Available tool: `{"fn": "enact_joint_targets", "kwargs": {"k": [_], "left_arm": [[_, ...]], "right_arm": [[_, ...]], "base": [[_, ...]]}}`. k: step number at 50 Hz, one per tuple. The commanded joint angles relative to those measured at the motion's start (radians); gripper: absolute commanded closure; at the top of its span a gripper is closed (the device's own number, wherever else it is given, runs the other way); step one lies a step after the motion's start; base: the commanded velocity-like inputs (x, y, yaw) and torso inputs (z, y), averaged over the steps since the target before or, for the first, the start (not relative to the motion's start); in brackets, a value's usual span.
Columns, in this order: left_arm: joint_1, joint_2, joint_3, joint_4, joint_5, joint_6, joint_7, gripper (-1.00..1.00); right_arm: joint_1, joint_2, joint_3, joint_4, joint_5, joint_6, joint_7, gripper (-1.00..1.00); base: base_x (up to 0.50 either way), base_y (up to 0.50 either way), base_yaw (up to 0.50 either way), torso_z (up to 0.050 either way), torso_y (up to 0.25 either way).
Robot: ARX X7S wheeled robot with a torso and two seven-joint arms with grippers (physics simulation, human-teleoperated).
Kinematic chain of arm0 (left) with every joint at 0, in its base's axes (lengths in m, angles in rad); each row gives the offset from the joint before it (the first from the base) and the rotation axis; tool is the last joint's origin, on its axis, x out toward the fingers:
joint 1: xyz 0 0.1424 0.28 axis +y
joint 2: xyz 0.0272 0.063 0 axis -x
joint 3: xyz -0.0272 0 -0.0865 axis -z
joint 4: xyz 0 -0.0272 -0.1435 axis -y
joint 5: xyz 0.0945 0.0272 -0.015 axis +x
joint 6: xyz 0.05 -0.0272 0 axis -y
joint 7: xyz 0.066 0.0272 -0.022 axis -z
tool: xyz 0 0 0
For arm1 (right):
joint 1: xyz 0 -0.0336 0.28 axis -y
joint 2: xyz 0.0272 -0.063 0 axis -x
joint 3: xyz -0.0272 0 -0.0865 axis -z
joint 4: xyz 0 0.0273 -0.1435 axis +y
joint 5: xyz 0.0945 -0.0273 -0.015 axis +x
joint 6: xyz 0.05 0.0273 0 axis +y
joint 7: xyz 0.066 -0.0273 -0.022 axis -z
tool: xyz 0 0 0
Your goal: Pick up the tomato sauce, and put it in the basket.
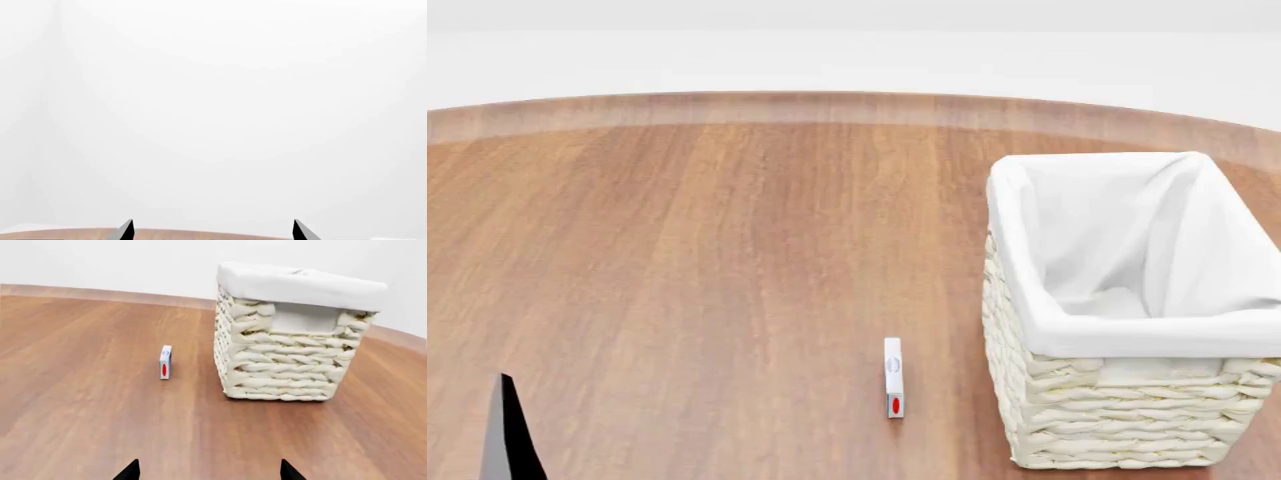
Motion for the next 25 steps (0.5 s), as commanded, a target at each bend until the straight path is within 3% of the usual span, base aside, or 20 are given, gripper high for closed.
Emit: {"fn": "enact_joint_targets", "kwargs": {"k": [1,25], "left_arm": [[-0.005,-0.002,0.009,-0.014,0.001,0.004,-0.002,-1.0],[-0.016,-0.012,0.024,-0.021,0.005,0.0,-0.009,-1.0]], "right_arm": [[-0.019,-0.003,-0.01,0.061,0.049,-0.015,-0.014,-1.0],[0.0,-0.007,-0.022,0.127,0.127,0.039,-0.029,-1.0]], "base": [[0.0,0.0,0.0,0.0,0.0],[0.0,0.0,0.0,0.0,0.0]]}}
